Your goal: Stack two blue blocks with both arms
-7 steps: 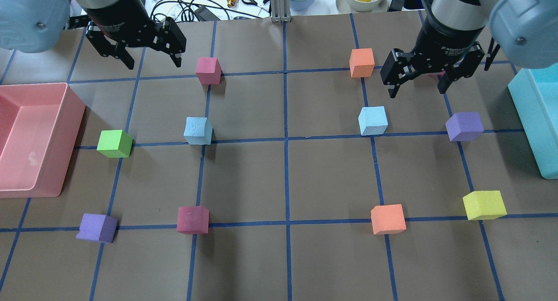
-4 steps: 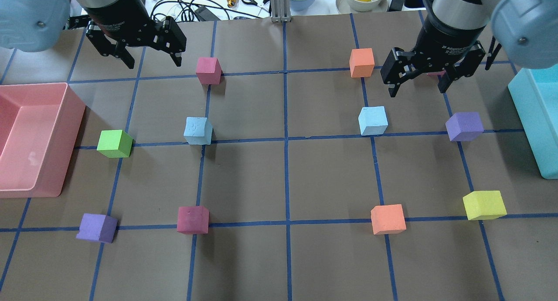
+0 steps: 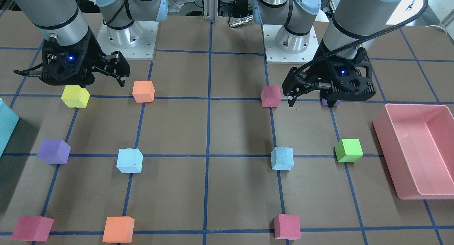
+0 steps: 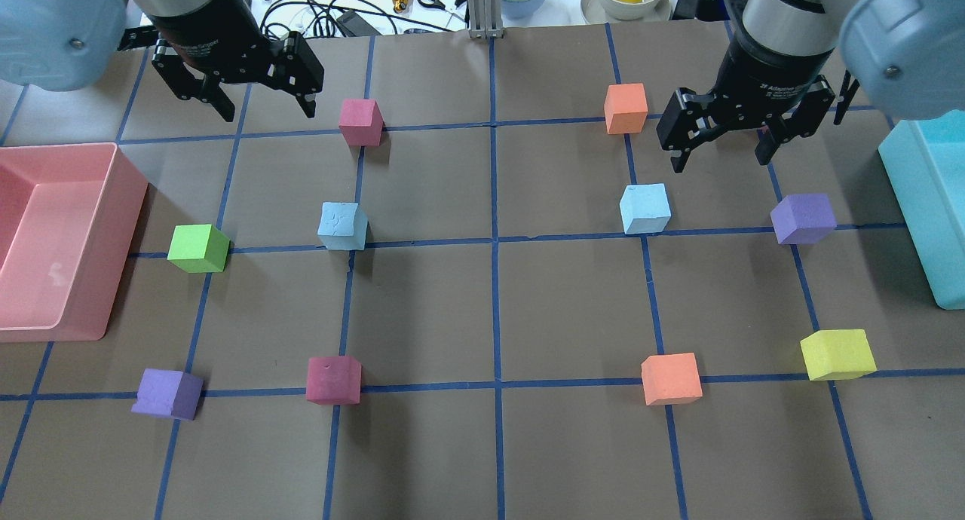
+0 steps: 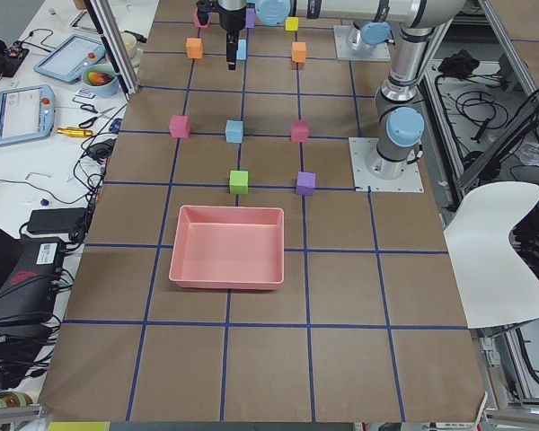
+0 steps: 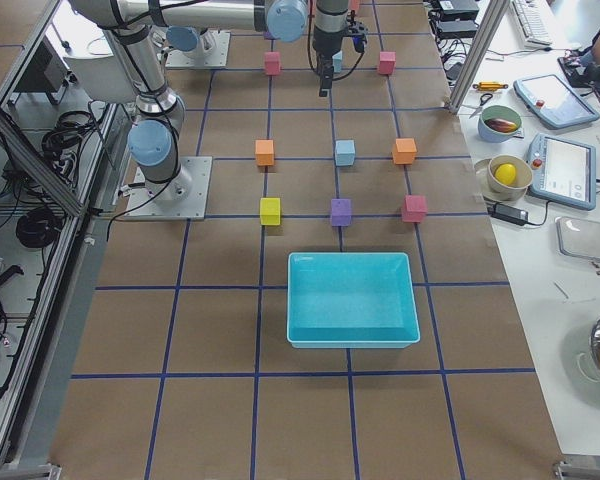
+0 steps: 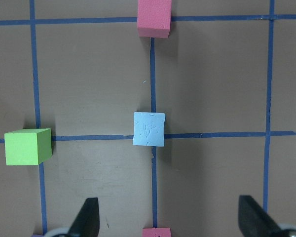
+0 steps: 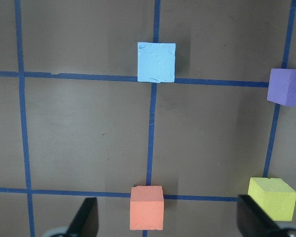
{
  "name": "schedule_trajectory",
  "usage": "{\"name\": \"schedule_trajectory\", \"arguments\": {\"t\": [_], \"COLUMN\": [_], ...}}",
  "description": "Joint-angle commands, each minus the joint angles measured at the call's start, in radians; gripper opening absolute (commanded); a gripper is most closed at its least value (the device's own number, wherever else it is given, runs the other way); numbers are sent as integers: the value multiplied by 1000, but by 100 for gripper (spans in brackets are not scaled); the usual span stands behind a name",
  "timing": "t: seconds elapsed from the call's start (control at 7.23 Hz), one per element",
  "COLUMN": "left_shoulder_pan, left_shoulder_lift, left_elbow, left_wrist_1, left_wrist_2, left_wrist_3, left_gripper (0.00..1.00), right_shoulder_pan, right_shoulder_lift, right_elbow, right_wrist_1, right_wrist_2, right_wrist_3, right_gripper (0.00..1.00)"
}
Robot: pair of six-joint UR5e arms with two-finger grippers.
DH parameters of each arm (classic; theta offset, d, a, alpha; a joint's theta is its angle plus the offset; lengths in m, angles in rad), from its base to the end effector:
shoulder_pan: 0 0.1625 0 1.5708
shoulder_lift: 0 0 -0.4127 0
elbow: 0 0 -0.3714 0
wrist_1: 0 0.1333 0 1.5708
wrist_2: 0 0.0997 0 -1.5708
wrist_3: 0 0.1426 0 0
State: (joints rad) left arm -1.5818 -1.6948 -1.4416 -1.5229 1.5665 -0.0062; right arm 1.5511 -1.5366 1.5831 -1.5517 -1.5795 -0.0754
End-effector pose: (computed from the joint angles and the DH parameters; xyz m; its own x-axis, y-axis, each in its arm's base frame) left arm -0.1397 -0.5281 0.4369 -1.0000 0.0050 0.0046 0.0048 0.9986 -0.0530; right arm 0.1227 -0.4778 0.4089 -0.9984 -0.0561 0.0037 -0.0557 0.9963 0.0660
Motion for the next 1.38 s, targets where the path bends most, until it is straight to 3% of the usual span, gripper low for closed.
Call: {"name": "schedule_trajectory", "arguments": {"t": [0.0,0.14,0.28,0.69,0.97,1.24], "left_shoulder_pan": [0,3,3,3,3,3], "left_shoulder_lift": [-20,-37,-54,-110,-173,-221], "left_elbow": [-26,-80,-161,-363,-396,-407], "left_wrist_1": [4,41,166,447,538,546], "left_wrist_2": [-8,-8,-6,-10,0,1], "left_wrist_3": [5,17,20,17,17,17], "left_gripper": [100,100,100,100,100,100], "right_shoulder_pan": [-2,-8,-8,-8,-6,-8], "right_shoulder_lift": [71,132,200,323,406,431], "right_elbow": [-3,8,9,9,9,17], "right_wrist_1": [-19,-122,-243,-295,-437,-436], "right_wrist_2": [-2,1,4,10,12,13], "right_wrist_3": [11,0,8,6,17,15], "right_gripper": [100,100,100,100,100,100]}}
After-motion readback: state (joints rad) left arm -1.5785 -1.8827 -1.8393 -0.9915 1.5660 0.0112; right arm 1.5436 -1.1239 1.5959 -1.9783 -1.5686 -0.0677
